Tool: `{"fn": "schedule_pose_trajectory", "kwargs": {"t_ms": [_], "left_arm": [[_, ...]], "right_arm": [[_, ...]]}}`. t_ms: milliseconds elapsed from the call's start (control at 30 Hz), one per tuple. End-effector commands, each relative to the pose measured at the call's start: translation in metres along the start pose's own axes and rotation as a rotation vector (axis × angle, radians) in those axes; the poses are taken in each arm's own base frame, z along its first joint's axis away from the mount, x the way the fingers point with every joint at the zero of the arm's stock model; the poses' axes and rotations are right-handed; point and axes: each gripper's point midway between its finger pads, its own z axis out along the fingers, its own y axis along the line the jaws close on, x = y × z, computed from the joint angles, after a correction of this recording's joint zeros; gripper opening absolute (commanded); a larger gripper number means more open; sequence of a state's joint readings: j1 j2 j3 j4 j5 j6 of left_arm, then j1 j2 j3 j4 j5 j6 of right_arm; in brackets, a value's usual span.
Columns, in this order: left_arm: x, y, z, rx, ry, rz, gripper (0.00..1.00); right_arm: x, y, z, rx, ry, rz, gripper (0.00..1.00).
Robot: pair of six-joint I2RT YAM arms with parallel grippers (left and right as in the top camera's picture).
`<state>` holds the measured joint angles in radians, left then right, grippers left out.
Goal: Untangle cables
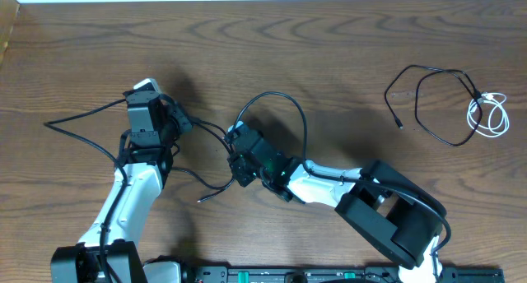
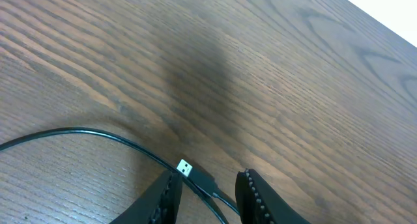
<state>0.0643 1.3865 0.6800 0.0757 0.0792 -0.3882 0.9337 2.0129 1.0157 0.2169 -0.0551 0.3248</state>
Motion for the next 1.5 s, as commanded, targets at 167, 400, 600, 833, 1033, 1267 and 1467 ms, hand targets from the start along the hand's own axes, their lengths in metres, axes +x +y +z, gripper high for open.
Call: {"fn": "schedule_pose_trajectory", "kwargs": {"t_ms": [167,400,600,833,1033,1267,1467], "left_arm": [[-0.009,-0.001,-0.002,-0.003,-0.021,0.007,0.33],[-0.009,-0.001,-0.002,-0.003,-0.021,0.007,0.33],[-0.009,-0.001,-0.002,-0.002,-0.022,0.007,0.33],[-0.009,-0.001,-0.002,-0.002,-0.022,0.007,0.33],[-0.009,-0.001,-0.002,-0.003,-0.022,0.007,0.33],[-0.009,-0.001,-0.002,-0.003,-0.022,0.007,0.33],[-0.012,0.026,-0.004,-0.152,-0.061,-0.09,0.33]], "right_arm": [[-0.011,-0.032,-0.004,0.216,-0.003,-0.047,0.02],[-0.019,-0.092,-0.021,0.481,-0.02,-0.095,0.01],[-0.038,-0.142,-0.038,0.629,-0.048,-0.137,0.01],[-0.061,-0.185,-0.042,0.523,-0.091,0.003,0.02],[-0.08,-0.206,-0.053,0.455,-0.064,0.124,0.14],[-0.108,-0.122,-0.046,-0.024,-0.015,0.122,0.62],[-0.098,-0.032,-0.048,-0.372,0.005,-0.131,0.66]]}}
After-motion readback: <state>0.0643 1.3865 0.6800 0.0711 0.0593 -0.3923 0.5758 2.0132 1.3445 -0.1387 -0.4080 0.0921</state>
